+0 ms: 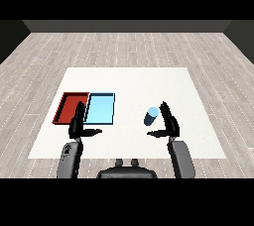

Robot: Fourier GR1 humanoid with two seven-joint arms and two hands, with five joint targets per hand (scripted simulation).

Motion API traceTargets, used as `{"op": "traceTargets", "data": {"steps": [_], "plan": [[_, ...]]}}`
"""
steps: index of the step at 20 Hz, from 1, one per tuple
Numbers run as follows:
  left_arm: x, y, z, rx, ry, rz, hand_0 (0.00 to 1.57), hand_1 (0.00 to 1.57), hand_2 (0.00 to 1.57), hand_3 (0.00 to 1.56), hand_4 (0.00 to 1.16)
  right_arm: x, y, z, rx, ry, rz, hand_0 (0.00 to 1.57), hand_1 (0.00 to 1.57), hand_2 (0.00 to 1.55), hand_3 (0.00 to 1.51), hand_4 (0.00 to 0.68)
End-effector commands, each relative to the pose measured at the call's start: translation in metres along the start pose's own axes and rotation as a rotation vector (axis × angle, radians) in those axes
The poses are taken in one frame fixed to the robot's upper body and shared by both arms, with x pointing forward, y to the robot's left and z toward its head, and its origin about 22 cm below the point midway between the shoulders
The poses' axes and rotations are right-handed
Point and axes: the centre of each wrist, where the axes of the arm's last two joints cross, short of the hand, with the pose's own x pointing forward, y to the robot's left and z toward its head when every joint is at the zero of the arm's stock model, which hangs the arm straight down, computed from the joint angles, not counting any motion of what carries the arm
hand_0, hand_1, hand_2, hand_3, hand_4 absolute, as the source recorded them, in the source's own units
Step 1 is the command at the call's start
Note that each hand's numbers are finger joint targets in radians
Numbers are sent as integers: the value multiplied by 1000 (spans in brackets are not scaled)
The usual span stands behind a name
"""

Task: Pick the blue can and put it in the blue box

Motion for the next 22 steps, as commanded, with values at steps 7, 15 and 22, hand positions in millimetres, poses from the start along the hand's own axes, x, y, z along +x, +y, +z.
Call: {"op": "traceTargets", "data": {"steps": [7,15,22], "plan": [[-1,0,10,-4,-48,2,0,0,0,0,0,-14,2,23,22,-43,-11,0,0,0,0,0],[-5,13,0,-22,-53,1,0,0,0,0,0,-30,-5,-1,1,-36,-34,0,0,0,0,0],[-24,8,-10,-4,-62,-9,0,0,0,0,0,-19,-15,0,-31,0,-63,0,0,0,0,0]]}}
